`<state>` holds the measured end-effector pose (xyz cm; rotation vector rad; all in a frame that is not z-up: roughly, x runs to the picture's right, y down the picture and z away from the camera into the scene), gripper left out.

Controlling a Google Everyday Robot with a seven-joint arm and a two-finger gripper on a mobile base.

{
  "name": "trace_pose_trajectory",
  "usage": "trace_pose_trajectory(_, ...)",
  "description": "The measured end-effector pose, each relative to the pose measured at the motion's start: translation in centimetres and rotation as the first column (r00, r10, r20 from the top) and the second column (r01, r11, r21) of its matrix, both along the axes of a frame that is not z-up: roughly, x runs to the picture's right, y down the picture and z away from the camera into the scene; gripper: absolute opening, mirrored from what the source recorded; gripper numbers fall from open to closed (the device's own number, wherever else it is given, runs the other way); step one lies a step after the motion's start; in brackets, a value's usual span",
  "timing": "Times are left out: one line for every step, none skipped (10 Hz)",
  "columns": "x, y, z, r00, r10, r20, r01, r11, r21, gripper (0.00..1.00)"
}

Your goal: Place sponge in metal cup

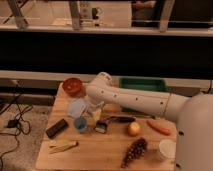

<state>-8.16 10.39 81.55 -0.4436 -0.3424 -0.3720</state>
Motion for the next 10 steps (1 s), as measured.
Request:
trace_pose_trajectory(0.2, -0.3, -0.2, 1.0, 0.004, -0.002, -0.004, 1.0, 0.007, 0.8)
trace_pose_trajectory(0.5, -0.9, -0.6, 1.0, 0.012, -0.003, -0.012, 0.9997, 0.02, 0.8)
trace_pose_trajectory(0.8, -1.8, -1.5, 1.0, 0.023, 0.0, -0.023, 0.9992, 0.034, 0.8)
trace_pose_trajectory(1.0, -2.5, -2.2, 1.0, 0.031, 0.005, -0.031, 0.9984, 0.048, 0.8)
trace_pose_trajectory(1.5, -3.6, -3.3, 0.999, 0.046, 0.011, -0.047, 0.9963, 0.072, 0.8)
trace_pose_trajectory(2.1, -4.3, -3.9, 0.998, 0.062, 0.013, -0.063, 0.9941, 0.089, 0.8)
trace_pose_trajectory(3.2, -5.2, -4.7, 0.996, 0.084, 0.016, -0.086, 0.9898, 0.114, 0.8)
trace_pose_trajectory(4.3, -6.3, -5.8, 0.993, 0.114, 0.025, -0.117, 0.983, 0.141, 0.8)
trace_pose_trajectory(5.0, -7.0, -6.4, 0.991, 0.134, 0.03, -0.137, 0.978, 0.158, 0.8)
trace_pose_trajectory(6.2, -7.5, -6.8, 0.986, 0.161, 0.034, -0.164, 0.9707, 0.175, 0.8)
